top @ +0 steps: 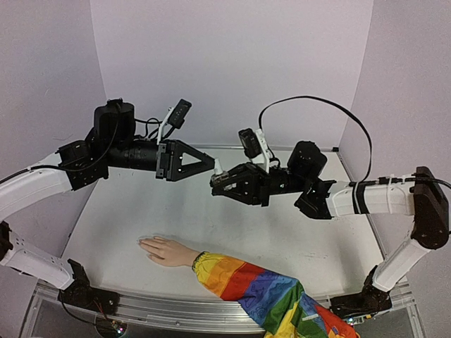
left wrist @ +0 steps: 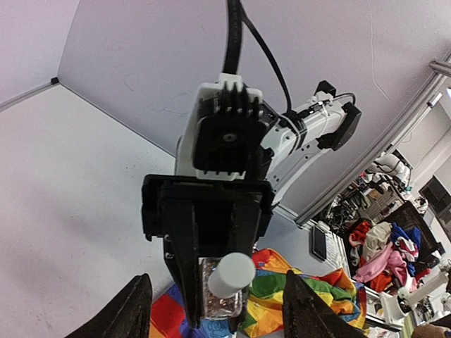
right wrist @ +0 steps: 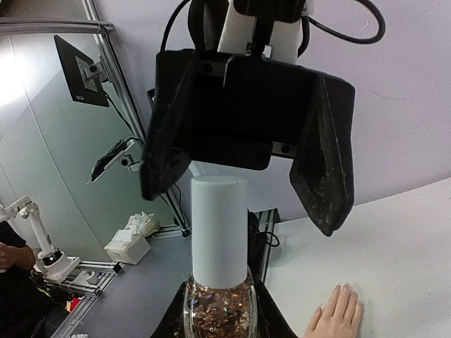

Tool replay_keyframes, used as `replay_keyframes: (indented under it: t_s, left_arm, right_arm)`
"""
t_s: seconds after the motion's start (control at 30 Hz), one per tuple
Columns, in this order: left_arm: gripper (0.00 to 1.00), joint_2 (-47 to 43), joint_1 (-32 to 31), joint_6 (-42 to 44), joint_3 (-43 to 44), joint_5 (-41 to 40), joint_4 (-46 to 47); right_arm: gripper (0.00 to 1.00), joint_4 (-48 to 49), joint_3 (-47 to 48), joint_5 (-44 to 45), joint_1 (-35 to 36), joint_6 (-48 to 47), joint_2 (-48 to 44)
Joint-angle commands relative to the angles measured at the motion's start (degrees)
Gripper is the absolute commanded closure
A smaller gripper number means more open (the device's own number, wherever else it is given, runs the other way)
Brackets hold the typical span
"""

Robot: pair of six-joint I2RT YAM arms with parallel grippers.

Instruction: Paint the nails

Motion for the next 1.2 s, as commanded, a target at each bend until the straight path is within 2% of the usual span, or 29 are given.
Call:
replay_keyframes:
  t_s: [0.0, 0.43, 0.63, 0.7, 0.77, 0.83, 0.87, 0.93, 0.97, 1.0, 1.03, 1.07, 1.17]
  left_arm:
    - [0.38, 0.25, 0.1, -2.35, 0.88, 4.45, 5.95]
    - [0.63, 4.7, -0.54, -2.34, 2.89, 7.86, 6.82]
    - [0.9, 4.94, -0.54, -0.99, 3.14, 5.27, 6.54]
    - [0.96, 5.04, -0.54, -0.41, 3.19, 3.11, 5.9]
    - [1.0, 5.21, -0.56, 0.28, 3.15, 0.12, 4.86]
    - [1.0, 5.39, -0.54, 0.65, 3.06, -4.0, 3.4]
    - [1.0, 5.42, -0.54, 0.76, 3.05, -6.84, 2.38]
    - [1.0, 5.88, -0.54, 0.33, 3.53, -13.08, -0.16]
    - [1.0, 6.37, -0.54, -0.32, 4.03, -16.12, -1.77]
    - [1.0, 7.17, -0.54, -0.78, 5.2, -18.33, -3.32]
    - [1.0, 8.04, -0.54, -1.1, 6.2, -20.11, -4.86]
    - [1.0, 8.86, -0.54, -1.38, 6.86, -20.85, -5.83]
    - [1.0, 9.95, -0.54, -1.95, 7.72, -19.96, -6.14]
  right_arm:
    - [1.0, 9.09, 2.31, -5.29, 0.02, 5.27, 2.47]
    - [1.0, 10.6, 2.6, -3.09, 0.0, 4.63, 3.12]
    - [1.0, 9.79, 2.45, -0.4, -0.08, 2.77, 3.17]
    - [1.0, 4.71, 2.61, 3.84, -0.1, -1.74, 2.47]
    - [1.0, -3.46, 3.32, 11.33, -0.06, -7.09, 1.39]
    - [1.0, -12.37, 4.12, 26.82, 0.77, -11.88, -0.44]
    - [1.0, -17.97, 5.06, 41.19, 2.07, -14.85, -1.44]
    - [1.0, -24.32, 7.07, 80.89, 10.47, -20.34, -0.91]
    - [1.0, -24.06, 7.89, 94.43, 12.64, -23.56, 0.56]
    - [1.0, -23.63, 9.09, 102.26, 13.76, -26.18, 2.11]
    - [1.0, -23.67, 10.53, 106.37, 14.28, -27.92, 3.55]
    - [1.0, -23.66, 11.73, 106.25, 14.47, -29.02, 4.51]
    - [1.0, -21.68, 11.74, 91.21, 14.22, -28.63, 4.75]
